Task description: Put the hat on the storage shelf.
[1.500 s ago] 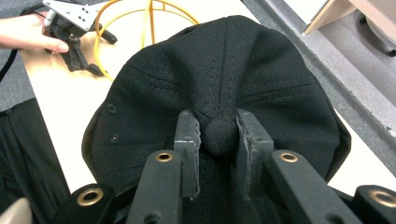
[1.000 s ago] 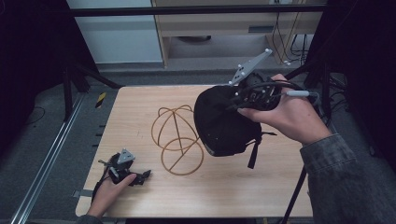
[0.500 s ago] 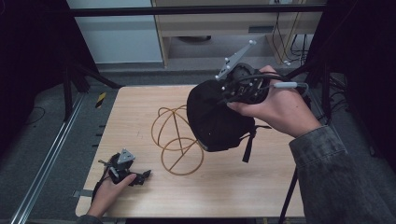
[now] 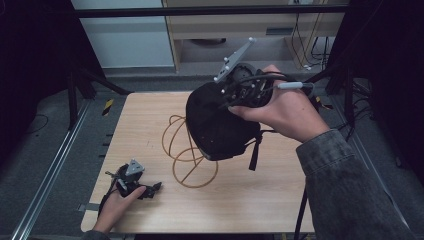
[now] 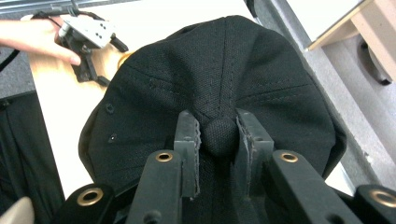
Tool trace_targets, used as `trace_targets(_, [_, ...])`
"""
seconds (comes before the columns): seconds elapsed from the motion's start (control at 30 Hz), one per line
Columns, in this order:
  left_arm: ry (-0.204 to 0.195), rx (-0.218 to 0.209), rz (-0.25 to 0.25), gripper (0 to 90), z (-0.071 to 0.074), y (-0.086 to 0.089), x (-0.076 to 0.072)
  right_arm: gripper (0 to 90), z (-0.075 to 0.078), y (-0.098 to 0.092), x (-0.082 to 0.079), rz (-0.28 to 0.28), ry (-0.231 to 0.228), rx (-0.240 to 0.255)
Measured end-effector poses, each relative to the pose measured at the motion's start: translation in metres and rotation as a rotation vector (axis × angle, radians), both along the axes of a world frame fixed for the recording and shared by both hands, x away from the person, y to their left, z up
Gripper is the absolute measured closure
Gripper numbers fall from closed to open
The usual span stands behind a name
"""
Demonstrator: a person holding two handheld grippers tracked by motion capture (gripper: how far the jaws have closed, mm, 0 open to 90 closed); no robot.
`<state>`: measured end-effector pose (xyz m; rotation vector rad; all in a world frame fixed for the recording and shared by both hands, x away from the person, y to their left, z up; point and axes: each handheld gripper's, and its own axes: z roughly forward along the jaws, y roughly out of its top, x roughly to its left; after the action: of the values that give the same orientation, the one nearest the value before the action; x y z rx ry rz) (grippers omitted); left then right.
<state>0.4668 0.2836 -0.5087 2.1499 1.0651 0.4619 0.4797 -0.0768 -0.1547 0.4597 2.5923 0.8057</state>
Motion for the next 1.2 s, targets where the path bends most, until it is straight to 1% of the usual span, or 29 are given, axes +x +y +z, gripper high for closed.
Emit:
trace_targets(0.07, [0.000, 0.000, 0.000, 0.0, 0.000, 0.000, 0.000, 72.9, 0.001, 0.004, 0.001, 0.008, -0.002, 0.008])
trace_targets(0.27, [0.000, 0.003, -0.002, 0.0, 0.000, 0.000, 0.000, 72.9, -0.001, 0.015, 0.004, 0.024, 0.001, 0.007])
trace_targets(0.67, [0.000, 0.003, -0.002, 0.0, 0.000, 0.000, 0.000, 72.9, -0.001, 0.026, 0.007, 0.037, -0.004, 0.028])
trace_targets(0.87, [0.000, 0.003, -0.002, 0.0, 0.000, 0.000, 0.000, 72.9, -0.003, 0.033, 0.009, 0.048, -0.002, 0.029])
trace_targets(1.2, [-0.003, 0.002, 0.000, 0.0, 0.000, 0.000, 0.000, 72.9, -0.004, 0.039, 0.011, 0.055, -0.004, 0.034])
